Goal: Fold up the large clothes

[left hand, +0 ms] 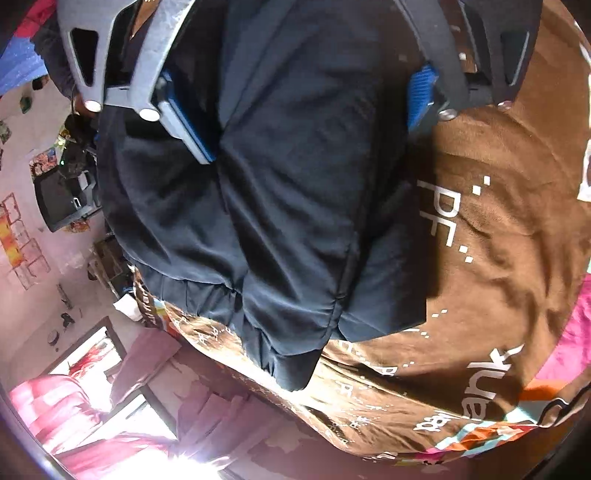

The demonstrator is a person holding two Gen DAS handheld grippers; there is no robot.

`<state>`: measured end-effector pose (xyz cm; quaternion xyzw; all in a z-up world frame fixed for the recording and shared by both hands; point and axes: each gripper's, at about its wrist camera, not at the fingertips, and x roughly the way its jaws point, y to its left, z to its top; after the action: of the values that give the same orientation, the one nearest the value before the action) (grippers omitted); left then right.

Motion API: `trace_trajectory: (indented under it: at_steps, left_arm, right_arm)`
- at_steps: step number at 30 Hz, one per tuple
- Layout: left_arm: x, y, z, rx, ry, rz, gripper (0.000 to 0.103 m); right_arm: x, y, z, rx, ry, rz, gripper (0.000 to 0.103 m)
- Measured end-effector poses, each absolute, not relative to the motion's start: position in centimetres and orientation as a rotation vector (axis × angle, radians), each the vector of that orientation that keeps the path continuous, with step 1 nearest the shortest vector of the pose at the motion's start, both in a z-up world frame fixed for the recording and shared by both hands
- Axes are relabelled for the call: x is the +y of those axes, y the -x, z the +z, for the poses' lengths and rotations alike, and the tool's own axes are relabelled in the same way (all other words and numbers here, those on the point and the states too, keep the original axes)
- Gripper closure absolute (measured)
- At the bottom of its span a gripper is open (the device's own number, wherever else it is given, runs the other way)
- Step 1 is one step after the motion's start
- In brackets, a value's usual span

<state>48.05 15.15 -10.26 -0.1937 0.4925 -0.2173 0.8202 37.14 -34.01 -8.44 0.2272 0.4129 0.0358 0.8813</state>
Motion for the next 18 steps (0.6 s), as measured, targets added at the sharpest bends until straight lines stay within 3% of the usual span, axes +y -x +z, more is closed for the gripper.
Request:
trace_trajectory:
  at_steps: [4,7,10,12,14,18]
  left_arm:
    - [14.5,-47.7,-9.3,1.073,0.403,-0.423,0.034]
    - [14.3,-47.3,-8.6,1.081,0.370,-0.382,0.046]
    - [13.9,-46.5,-7.3,1.072,0.346,-0.341,0.063]
    - [13.7,-45.8,-6.1,1.061,0.334,-0.330,0.072]
    - [13.2,-45.0,-4.7,1.052,0.310,-0.319,0.079]
    - [13.0,-43.3,-2.1,1.029,0.297,-0.317,0.084]
  right_arm:
    - [-32.7,-36.9,-8.1,0.902,-0.471,0.075,0.008]
    - [-32.1,-36.4,-7.6,0.914,-0.469,0.052,0.026]
    - [-32.6,-35.4,-7.1,0.914,-0.532,0.041,0.057]
    - [-32.8,-34.8,-6.9,0.914,-0.581,0.051,0.071]
    - [-32.3,-34.0,-6.1,0.904,-0.589,0.052,0.079]
    - [-30.9,-32.4,-3.7,0.852,-0.589,0.082,0.087]
